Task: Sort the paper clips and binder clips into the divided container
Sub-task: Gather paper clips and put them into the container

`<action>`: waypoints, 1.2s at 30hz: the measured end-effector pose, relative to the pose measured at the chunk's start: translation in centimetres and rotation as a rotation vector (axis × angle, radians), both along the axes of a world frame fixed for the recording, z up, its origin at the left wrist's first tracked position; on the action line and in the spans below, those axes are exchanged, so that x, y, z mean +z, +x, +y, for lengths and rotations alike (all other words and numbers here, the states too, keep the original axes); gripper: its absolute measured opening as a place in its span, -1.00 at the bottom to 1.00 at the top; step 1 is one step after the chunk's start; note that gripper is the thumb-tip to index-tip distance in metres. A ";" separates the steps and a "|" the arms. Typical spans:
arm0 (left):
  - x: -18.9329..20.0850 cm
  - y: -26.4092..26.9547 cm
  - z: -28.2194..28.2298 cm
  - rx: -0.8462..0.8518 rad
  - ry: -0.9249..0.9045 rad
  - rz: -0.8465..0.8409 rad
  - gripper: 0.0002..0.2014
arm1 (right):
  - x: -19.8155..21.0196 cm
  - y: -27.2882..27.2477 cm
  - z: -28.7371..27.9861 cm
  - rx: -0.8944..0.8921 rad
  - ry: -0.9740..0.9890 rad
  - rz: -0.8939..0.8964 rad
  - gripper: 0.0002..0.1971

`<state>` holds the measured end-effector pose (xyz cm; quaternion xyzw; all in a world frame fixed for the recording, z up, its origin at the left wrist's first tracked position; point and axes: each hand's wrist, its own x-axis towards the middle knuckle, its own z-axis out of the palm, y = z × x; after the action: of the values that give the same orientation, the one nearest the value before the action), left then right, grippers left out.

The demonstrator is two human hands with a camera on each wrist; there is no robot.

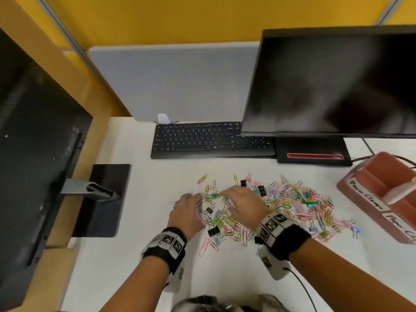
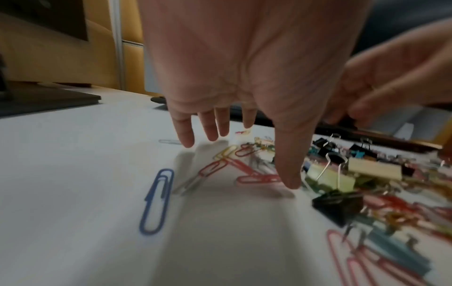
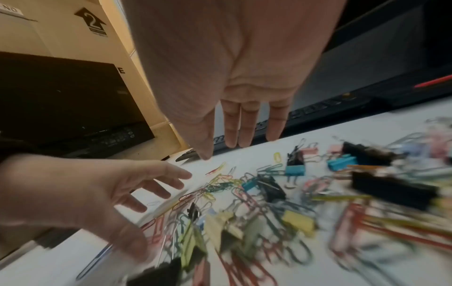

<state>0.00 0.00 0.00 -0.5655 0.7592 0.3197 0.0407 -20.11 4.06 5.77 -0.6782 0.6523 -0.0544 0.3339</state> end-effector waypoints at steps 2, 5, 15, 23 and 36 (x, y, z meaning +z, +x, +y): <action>-0.7 0.1 -0.7 -0.063 -0.004 -0.059 -0.08 | -0.8 0.7 -2.3 0.009 -0.013 0.024 -0.46; -1.5 0.3 -1.3 -0.086 -0.003 -0.058 -0.19 | -1.6 1.8 -5.4 0.105 0.037 0.106 -0.40; -2.2 0.7 -2.6 0.004 -0.069 0.227 -0.84 | -5.3 2.4 -7.2 0.190 0.096 0.156 -0.74; -2.3 0.1 -3.3 0.027 0.034 0.164 -0.86 | -4.6 2.6 -5.7 0.036 0.127 0.141 -0.78; 6.9 -3.5 -0.8 -0.152 -0.020 0.489 -0.86 | 3.2 -7.1 6.2 -0.460 -0.275 -0.102 -0.89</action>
<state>-3.45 -0.77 6.93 -0.4132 0.7898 0.4356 -0.1257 -27.23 10.23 9.00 -0.5476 0.7580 -0.2509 0.2502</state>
